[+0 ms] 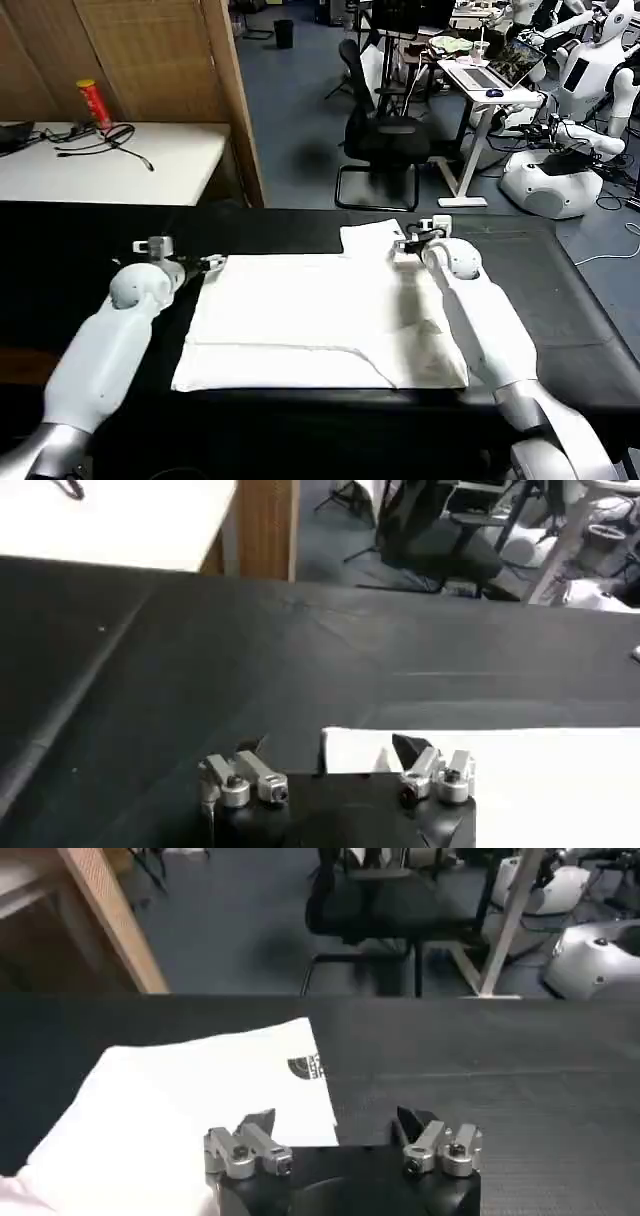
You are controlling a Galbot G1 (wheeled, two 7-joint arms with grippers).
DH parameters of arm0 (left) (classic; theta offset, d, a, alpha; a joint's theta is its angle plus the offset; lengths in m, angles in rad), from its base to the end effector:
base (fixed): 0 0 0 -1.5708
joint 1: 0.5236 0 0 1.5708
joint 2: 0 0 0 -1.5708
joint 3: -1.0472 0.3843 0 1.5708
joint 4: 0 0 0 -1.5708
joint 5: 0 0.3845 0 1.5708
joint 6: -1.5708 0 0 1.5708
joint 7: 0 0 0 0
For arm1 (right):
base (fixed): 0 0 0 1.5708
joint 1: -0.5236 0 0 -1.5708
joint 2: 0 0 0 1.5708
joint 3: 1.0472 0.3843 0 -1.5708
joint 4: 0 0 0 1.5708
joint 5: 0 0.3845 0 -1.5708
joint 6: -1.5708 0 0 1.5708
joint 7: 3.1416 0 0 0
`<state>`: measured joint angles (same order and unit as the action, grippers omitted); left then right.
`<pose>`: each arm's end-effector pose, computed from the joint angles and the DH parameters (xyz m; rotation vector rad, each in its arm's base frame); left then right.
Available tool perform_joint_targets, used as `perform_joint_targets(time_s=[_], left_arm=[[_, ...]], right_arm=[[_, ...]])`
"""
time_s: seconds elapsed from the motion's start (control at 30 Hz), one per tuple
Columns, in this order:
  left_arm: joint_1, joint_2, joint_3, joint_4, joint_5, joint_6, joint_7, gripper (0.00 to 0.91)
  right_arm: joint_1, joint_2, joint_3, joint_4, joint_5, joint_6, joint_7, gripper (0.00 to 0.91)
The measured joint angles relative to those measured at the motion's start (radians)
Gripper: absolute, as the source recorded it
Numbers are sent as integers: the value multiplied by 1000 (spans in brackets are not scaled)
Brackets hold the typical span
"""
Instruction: Fold and organize the clothes.
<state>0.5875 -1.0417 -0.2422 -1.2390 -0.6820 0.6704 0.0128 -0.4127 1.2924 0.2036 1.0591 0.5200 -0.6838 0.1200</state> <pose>0.5307 0.1700 -0.2849 -0.1346 -2.4968 0.0908 0.5998 -0.0560 -0.2781 0.0649 -2.4999 -0.0342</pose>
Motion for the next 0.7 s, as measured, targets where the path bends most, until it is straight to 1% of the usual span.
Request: perform_joint_targets(time_s=[0.03, 0.07, 0.1, 0.13, 0.17, 0.2, 0.23, 0.3, 0.37, 0.47, 0.57, 0.63, 0.7], left_arm=[[-4, -3, 2, 6, 5, -3, 1, 624], [-7, -6, 4, 11, 11, -6, 3, 624], [-10, -9, 7, 16, 15, -8, 4, 400], [-12, -11, 8, 19, 17, -9, 5, 312], [-13, -12, 10, 21, 18, -10, 6, 166], [-13, -12, 11, 23, 19, -11, 7, 156], [-14, -12, 11, 24, 21, -11, 8, 146], [-14, -13, 13, 28, 30, -11, 12, 137], [-14, -13, 14, 31, 40, -10, 18, 127], [-14, -15, 16, 38, 52, -10, 22, 78], [-15, -19, 16, 44, 60, -11, 25, 39], [-16, -21, 15, 43, 62, -11, 25, 10], [-14, -21, 12, 36, 61, -11, 25, 0]], right_arm=[[0, 0, 0, -1, 0, 0, -2, 673], [0, 0, 1, -1, 0, -1, -4, 634], [0, -1, 1, -3, 0, -1, -9, 517], [0, -2, 2, -6, 0, -1, -12, 458], [1, -3, 2, -7, 0, 0, -15, 283], [2, -3, 2, -10, 0, 0, -19, 224], [3, -3, 2, -14, 0, 0, -23, 117], [4, -3, 2, -20, 0, 1, -27, 78], [6, -1, 2, -27, 0, 1, -30, 78], [6, -1, 2, -25, 0, 16, -47, 59], [2, -4, 6, -17, 1, 33, -69, 49], [-2, -6, 12, -10, 2, 53, -77, 39], [-8, -12, 15, 1, 4, 74, -83, 29]])
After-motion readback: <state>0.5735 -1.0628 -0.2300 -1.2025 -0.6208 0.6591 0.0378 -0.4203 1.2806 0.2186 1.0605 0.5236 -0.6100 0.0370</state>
